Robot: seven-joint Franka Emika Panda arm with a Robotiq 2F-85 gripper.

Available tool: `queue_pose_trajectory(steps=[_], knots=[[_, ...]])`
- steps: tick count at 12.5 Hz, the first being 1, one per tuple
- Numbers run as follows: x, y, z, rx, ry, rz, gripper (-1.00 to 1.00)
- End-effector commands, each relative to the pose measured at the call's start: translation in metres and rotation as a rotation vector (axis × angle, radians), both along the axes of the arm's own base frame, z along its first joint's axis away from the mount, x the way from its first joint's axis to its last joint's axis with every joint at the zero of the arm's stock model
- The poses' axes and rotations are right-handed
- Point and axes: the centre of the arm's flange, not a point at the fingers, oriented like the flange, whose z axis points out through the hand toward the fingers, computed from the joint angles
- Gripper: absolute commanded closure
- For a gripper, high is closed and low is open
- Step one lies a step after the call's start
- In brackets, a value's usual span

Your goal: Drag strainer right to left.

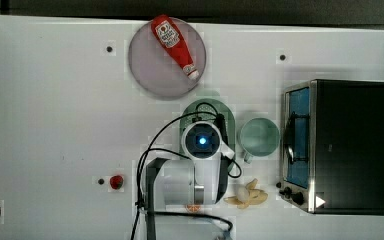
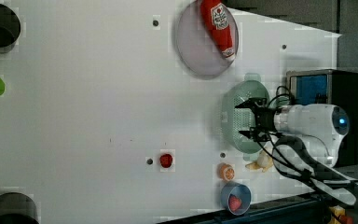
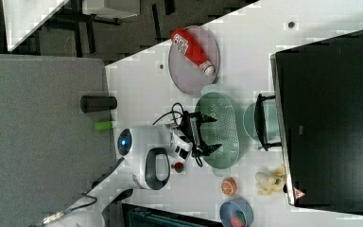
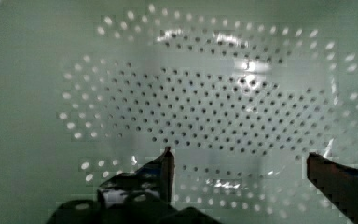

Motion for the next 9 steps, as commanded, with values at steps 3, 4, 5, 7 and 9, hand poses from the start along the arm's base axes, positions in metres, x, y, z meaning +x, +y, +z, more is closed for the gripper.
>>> queue_pose_trajectory(steps=[3, 4, 5, 7, 9], knots=[[-0.008, 0.047, -0.026, 0.021, -0.011, -0.046, -1.0], [-0.009, 0.049, -0.028, 0.022, -0.007, -0.041, -1.0], [-0.01, 0.054, -0.029, 0.022, -0.006, -0.031, -1.0], [-0.008, 0.067, -0.027, 0.026, -0.009, -0.016, -1.0], [-0.008, 0.083, -0.026, 0.029, -0.01, -0.017, -1.0]])
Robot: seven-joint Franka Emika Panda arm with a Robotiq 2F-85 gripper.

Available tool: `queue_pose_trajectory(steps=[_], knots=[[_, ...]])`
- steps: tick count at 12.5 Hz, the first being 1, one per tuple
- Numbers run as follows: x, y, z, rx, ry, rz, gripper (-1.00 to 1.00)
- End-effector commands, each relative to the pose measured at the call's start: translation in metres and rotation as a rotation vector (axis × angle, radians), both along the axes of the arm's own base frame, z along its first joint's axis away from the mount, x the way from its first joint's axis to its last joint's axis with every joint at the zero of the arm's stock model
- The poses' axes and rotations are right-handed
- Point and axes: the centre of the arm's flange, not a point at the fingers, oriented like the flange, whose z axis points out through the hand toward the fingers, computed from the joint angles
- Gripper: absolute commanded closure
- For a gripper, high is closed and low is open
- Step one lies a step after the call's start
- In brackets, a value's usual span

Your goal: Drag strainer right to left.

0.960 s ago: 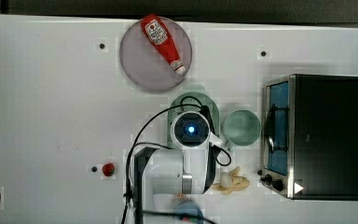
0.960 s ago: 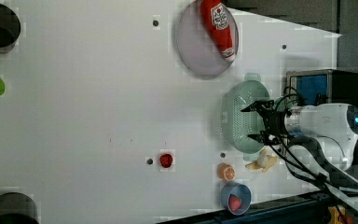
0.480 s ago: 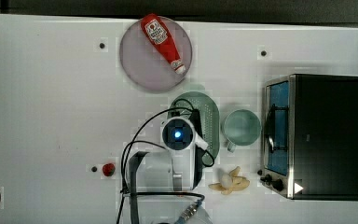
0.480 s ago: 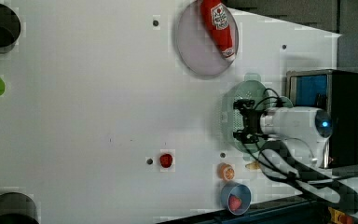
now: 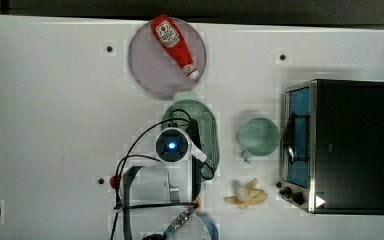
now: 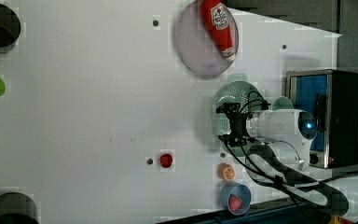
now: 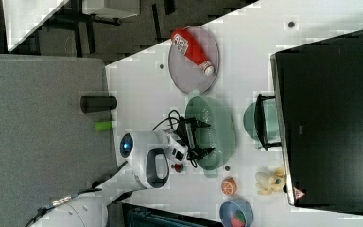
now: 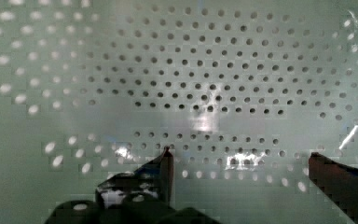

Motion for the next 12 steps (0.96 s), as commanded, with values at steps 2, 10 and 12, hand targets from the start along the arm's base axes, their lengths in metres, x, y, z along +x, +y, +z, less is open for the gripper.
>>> queue_pose_trajectory(steps=[2, 10, 12], knots=[[0.002, 0.039, 0.01, 0.002, -0.011, -0.077, -1.0], [-0.001, 0.145, 0.01, 0.024, 0.012, -0.116, -1.0], [0.0, 0.171, 0.01, 0.028, 0.018, -0.125, -1.0]])
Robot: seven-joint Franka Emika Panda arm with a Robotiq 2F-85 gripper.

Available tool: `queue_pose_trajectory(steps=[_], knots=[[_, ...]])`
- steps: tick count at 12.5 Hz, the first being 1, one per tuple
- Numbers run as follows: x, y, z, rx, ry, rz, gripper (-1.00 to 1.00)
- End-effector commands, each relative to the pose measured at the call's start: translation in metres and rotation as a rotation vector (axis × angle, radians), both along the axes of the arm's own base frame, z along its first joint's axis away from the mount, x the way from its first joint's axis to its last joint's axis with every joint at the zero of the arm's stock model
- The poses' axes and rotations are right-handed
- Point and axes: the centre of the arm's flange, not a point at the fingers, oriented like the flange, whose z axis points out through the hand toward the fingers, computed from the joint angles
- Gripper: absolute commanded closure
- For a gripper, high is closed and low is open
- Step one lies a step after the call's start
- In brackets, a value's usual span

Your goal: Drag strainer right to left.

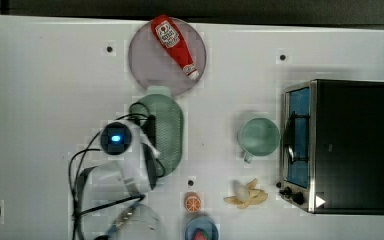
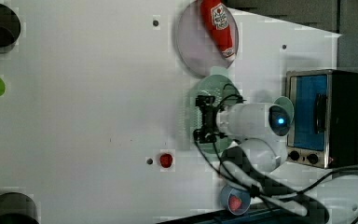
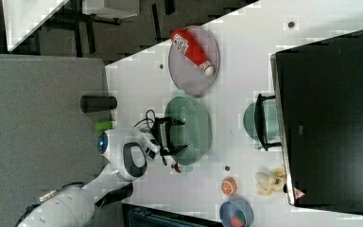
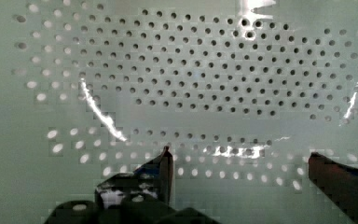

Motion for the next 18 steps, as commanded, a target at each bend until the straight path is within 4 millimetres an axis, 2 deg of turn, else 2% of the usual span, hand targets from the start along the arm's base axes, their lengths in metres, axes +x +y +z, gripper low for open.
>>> queue_pose_trajectory(steps=[1, 6, 10, 18], knots=[[-0.012, 0.057, 0.004, 0.007, 0.024, -0.025, -1.0], [-0.008, 0.112, 0.005, 0.016, 0.032, -0.019, -1.0], [-0.009, 0.148, 0.005, 0.051, 0.03, -0.034, -1.0], [-0.006, 0.203, 0.003, 0.113, 0.025, -0.038, -1.0]])
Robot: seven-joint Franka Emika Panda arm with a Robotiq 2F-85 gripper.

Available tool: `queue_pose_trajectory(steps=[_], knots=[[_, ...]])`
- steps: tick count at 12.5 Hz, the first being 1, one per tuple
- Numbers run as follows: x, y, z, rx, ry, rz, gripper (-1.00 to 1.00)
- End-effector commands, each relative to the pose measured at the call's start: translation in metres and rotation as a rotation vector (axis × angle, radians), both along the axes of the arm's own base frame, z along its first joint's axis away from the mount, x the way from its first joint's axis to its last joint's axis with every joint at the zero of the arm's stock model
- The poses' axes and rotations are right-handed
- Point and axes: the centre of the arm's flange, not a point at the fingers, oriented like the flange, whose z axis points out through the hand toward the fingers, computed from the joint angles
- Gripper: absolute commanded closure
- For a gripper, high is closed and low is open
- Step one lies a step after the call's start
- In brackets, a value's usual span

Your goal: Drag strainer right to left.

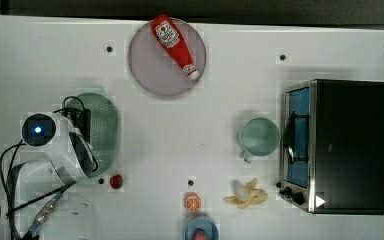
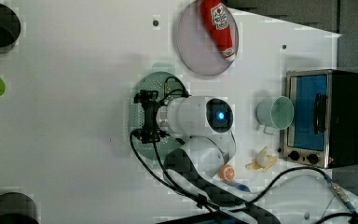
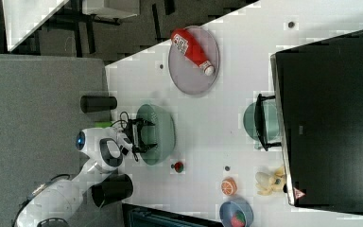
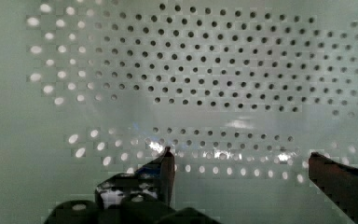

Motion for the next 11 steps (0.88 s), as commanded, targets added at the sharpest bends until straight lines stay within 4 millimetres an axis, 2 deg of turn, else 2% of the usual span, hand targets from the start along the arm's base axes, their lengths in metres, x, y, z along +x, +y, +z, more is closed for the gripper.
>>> queue_pose_trajectory(steps=[1, 4, 7, 9, 10, 11], knots=[[-0.021, 0.034, 0.007, 0.013, 0.024, -0.004, -1.0], [-0.022, 0.05, 0.007, 0.034, 0.038, -0.08, -1.0], [-0.023, 0.07, 0.008, 0.049, 0.028, -0.079, -1.0], [-0.025, 0.069, 0.011, 0.03, 0.022, -0.036, -1.0], [-0.023, 0.066, 0.018, 0.008, 0.014, 0.021, -1.0], [-0.016, 0.059, 0.035, -0.009, -0.018, 0.085, -1.0]])
